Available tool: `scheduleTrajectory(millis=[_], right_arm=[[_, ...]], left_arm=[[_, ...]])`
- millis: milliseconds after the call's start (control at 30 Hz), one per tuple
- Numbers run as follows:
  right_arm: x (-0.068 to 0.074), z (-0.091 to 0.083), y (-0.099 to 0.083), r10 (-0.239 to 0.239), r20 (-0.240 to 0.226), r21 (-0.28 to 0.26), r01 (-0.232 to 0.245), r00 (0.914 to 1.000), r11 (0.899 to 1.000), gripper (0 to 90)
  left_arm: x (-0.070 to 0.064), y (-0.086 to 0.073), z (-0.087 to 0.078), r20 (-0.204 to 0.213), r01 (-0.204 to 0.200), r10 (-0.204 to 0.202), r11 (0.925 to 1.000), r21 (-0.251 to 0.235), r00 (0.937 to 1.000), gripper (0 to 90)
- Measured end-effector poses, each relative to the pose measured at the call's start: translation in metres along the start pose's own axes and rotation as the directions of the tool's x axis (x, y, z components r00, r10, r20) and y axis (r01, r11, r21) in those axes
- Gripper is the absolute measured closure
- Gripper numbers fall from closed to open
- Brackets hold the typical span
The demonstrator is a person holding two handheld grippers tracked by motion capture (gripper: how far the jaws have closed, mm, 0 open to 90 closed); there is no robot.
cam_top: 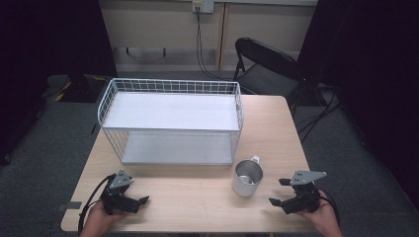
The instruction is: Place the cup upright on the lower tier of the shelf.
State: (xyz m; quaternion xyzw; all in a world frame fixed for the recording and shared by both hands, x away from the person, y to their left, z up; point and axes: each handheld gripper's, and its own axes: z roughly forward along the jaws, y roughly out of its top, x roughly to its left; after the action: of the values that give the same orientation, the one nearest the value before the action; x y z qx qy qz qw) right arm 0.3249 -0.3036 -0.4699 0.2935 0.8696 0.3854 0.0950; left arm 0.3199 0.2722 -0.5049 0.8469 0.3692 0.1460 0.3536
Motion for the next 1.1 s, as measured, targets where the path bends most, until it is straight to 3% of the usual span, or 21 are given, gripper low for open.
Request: scheduleTrajectory(millis=[433, 600, 1100], right_arm=[[0.002, -0.02, 0.031, -0.007, -0.016, -0.004, 0.007, 0.9999, 1.0, 15.2], [0.004, -0.025, 0.041, -0.032, -0.018, -0.005, 0.032, 0.9993, 0.999, 15.1], [0.012, -0.024, 0.067, -0.068, -0.03, -0.019, 0.068, 0.9972, 0.998, 15.3]], left_arm=[[0.0, 0.0, 0.0, 0.0, -0.001, 0.001, 1.0, 0.0, 1.0, 1.2], [0.0, 0.0, 0.0, 0.0, 0.0, 0.0, 1.0, 0.0, 1.0, 1.2], [0.0, 0.0, 0.0, 0.0, 0.0, 0.0, 1.0, 0.0, 1.0, 1.1]])
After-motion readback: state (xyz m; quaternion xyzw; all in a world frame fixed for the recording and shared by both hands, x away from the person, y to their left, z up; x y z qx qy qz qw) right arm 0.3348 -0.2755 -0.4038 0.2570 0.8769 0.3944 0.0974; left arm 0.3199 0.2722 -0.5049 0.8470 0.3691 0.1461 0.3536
